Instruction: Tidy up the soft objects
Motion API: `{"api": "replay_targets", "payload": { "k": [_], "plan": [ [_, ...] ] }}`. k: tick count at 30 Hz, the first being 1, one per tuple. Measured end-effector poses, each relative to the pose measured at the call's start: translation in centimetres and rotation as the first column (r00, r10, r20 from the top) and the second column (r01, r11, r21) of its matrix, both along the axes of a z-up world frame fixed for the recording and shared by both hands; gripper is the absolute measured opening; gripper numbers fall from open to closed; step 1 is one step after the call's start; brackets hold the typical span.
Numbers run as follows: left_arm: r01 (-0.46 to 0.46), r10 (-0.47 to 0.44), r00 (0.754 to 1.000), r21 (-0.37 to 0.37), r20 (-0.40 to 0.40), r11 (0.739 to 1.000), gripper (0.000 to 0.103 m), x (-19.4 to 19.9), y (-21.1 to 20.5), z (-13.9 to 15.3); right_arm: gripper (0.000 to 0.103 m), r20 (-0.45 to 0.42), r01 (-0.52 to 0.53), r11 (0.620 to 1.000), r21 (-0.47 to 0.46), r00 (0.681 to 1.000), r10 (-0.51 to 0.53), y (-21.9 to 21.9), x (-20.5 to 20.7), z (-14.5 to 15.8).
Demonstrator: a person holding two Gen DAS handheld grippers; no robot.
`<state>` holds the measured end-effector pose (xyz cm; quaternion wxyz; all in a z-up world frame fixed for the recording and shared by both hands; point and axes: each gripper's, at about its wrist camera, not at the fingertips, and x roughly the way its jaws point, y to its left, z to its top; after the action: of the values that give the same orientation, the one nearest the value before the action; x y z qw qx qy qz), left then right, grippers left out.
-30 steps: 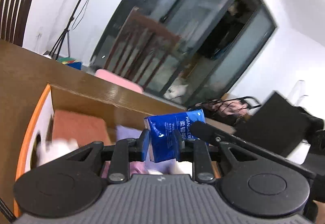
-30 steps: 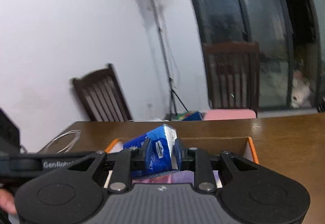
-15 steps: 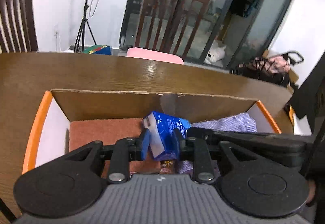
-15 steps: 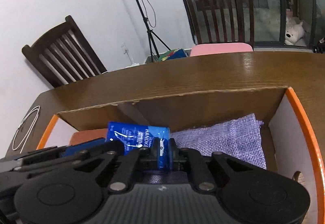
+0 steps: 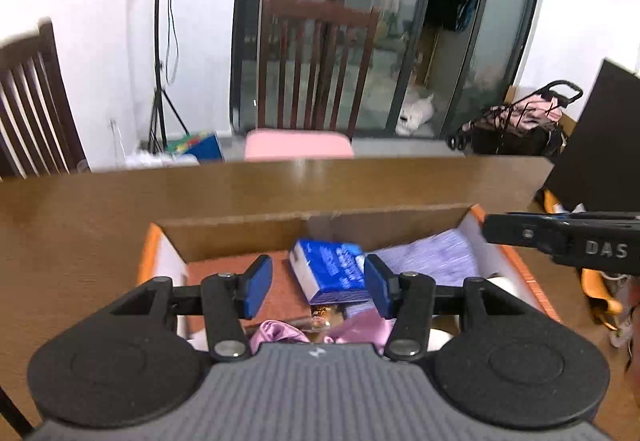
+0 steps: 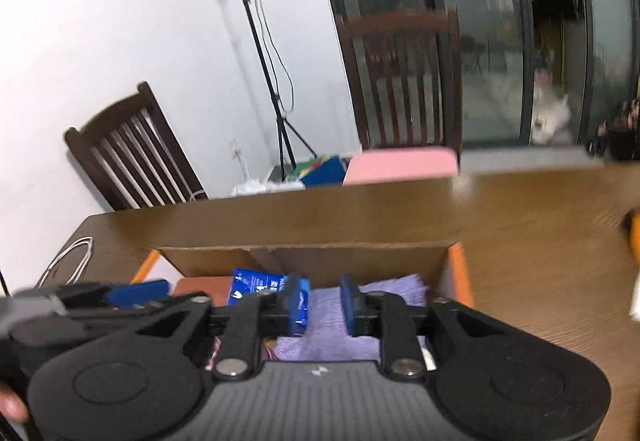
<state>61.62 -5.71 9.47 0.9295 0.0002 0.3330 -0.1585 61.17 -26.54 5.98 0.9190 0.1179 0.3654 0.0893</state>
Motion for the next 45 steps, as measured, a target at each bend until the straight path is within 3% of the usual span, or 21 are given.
{"api": "replay_targets", "payload": {
  "k": [3,7,14,17,21,24,29,39,43,45],
  "plan": [
    [-0.009,0.006,0.998,0.055,0.060,0.998,0.061,-4.4,0.9,2.9,0.047,0.055,-0.040,0.996,-0.083,0.997,0.045,-1.3,-4.4,3.3],
    [-0.036,0.024,0.986,0.072,0.165,0.997,0.070,-10.9,3.9,4.9,0.061,0.132,-0.060,0.980,-0.190,0.987,0.087,-3.4,-10.8,5.9],
    [-0.079,0.060,0.953,0.053,0.297,0.995,0.085,-18.1,4.3,7.1,0.066,0.192,0.017,0.992,-0.125,0.981,0.007,-5.3,-16.5,6.8],
    [-0.097,0.079,0.936,0.035,0.342,0.995,0.090,-20.7,4.4,7.0,0.076,0.251,0.038,0.994,-0.099,0.968,-0.012,-4.8,-18.6,6.9],
    [-0.133,0.121,0.895,-0.003,0.429,0.991,0.101,-25.2,4.6,5.2,0.083,0.352,0.076,0.992,-0.100,0.935,-0.036,-3.7,-22.3,6.1],
    [-0.132,0.130,0.876,-0.029,0.464,0.991,0.103,-28.7,4.8,3.4,0.089,0.414,0.083,0.990,-0.115,0.910,-0.028,-2.6,-25.4,4.8],
    [-0.144,0.156,0.844,-0.063,0.514,0.988,0.103,-34.5,5.1,0.8,0.090,0.451,0.092,0.985,-0.145,0.892,-0.017,-0.7,-30.8,1.9],
    [-0.159,0.194,0.812,-0.111,0.550,0.981,0.103,-46.2,6.1,-3.4,0.091,0.466,0.033,0.988,-0.153,0.884,0.043,3.5,-42.7,-1.7],
    [-0.188,0.220,0.821,-0.114,0.527,0.975,0.103,-50.9,7.1,-5.3,0.092,0.470,0.011,0.992,-0.125,0.881,0.050,5.0,-47.7,-3.0],
    [-0.201,0.224,0.825,-0.102,0.519,0.974,0.103,-52.3,7.6,-5.9,0.099,0.462,0.008,0.991,-0.134,0.885,0.055,5.6,-50.3,-3.9]
  ]
}}
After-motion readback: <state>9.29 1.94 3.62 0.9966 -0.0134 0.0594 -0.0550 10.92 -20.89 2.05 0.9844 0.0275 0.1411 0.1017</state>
